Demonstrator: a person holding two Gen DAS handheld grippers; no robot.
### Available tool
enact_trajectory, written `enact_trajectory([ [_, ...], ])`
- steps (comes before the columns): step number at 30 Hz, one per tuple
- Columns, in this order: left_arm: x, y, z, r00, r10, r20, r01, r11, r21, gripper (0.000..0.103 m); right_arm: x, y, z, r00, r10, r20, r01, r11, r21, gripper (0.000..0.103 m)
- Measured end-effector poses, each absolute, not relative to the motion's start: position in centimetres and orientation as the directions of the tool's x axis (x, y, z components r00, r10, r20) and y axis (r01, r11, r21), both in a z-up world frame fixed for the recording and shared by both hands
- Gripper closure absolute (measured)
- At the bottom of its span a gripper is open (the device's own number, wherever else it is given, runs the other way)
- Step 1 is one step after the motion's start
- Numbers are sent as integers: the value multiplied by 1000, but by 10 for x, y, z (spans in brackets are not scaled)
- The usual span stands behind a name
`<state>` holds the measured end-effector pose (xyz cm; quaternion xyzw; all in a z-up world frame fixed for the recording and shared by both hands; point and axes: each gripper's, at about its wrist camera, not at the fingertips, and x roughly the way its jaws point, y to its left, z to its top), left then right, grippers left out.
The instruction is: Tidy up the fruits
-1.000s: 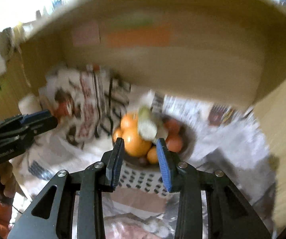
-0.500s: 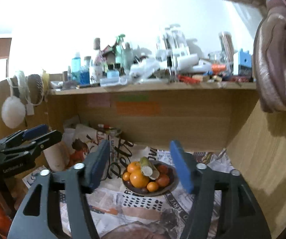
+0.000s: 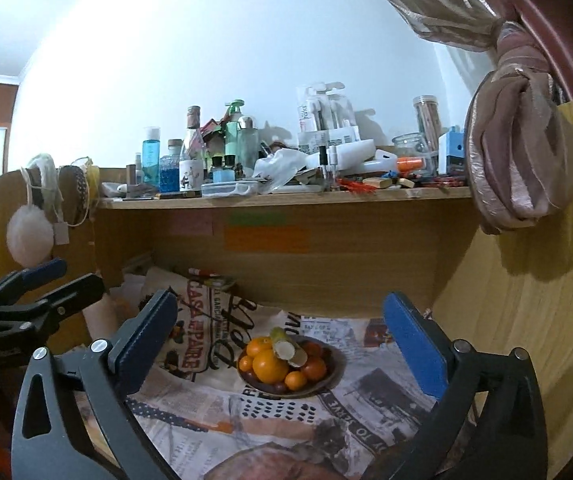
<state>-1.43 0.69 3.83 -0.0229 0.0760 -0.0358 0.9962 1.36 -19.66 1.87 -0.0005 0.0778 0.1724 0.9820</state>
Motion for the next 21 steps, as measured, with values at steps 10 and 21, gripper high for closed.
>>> enact_trajectory([
  [10,-17,5,37,986,-70,-150,64,997,-47,0,4,-193,18,942,305,-137,-307,952,11,0],
  [21,-18,5,37,986,-68,-152,62,997,-44,0,1,-194,19,947,297,-125,-298,954,8,0],
])
